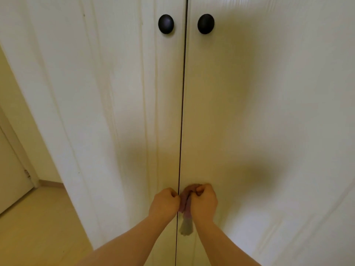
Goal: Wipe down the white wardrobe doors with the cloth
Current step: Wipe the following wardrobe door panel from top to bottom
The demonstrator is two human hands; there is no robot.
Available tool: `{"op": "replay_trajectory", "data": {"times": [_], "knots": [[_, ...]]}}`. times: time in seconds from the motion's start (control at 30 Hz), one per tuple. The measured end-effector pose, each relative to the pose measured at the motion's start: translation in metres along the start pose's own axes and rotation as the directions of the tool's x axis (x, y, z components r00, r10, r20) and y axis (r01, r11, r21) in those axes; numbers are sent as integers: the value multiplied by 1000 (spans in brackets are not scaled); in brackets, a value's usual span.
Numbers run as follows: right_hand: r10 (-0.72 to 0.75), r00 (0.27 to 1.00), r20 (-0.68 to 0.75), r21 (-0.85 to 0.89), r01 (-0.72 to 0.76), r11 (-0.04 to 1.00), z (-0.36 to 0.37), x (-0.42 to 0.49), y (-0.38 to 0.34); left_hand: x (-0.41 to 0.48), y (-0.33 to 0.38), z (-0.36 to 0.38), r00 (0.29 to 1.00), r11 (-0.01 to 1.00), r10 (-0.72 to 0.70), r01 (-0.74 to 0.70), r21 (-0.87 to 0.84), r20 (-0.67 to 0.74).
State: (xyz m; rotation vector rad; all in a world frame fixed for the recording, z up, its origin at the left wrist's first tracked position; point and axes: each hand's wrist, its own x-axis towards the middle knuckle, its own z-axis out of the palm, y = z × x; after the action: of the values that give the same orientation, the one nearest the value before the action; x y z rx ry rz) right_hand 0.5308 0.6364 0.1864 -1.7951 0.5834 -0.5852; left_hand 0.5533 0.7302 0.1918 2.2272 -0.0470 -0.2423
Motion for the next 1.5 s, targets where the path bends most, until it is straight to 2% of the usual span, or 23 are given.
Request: {"op": "replay_trajectory", "data": {"times": [0.3,0.53,0.63,0.8,0.97,1.03,1.17,1.27,1.33,1.4,1.5], "knots": [[51,997,-60,-32,-53,998,-44,6,-3,-3,27,31,994,996,80,-83,42,70],[131,979,-155,-83,-145,986,-105,29,21,-25,60,85,979,994,105,-106,-2,176],[136,978,-161,-94,-152,984,-143,40,32,-33,83,114,980,994,107,-107,-9,170],[233,950,-208,-53,-249,967,-216,65,57,-53,123,169,981,996,83,-74,-57,177],[286,930,-231,-34,-301,953,-278,82,79,-61,147,210,994,990,47,-33,-137,98],[297,928,-224,10,-303,953,-284,81,83,-64,149,220,996,990,39,-27,-136,82],[358,929,-92,180,-338,924,-278,77,80,-73,148,232,998,989,-9,18,-144,67],[235,948,-214,175,-199,964,-275,82,76,-73,146,227,998,984,-29,37,-174,49],[203,947,-248,202,-155,967,-272,81,79,-71,141,222,998,976,-56,62,-207,32],[247,943,-224,192,-206,960,-268,77,90,-70,135,217,997,973,-78,81,-216,19],[253,956,-149,45,-249,967,-261,73,109,-67,128,208,997,976,-80,82,-203,18]]}}
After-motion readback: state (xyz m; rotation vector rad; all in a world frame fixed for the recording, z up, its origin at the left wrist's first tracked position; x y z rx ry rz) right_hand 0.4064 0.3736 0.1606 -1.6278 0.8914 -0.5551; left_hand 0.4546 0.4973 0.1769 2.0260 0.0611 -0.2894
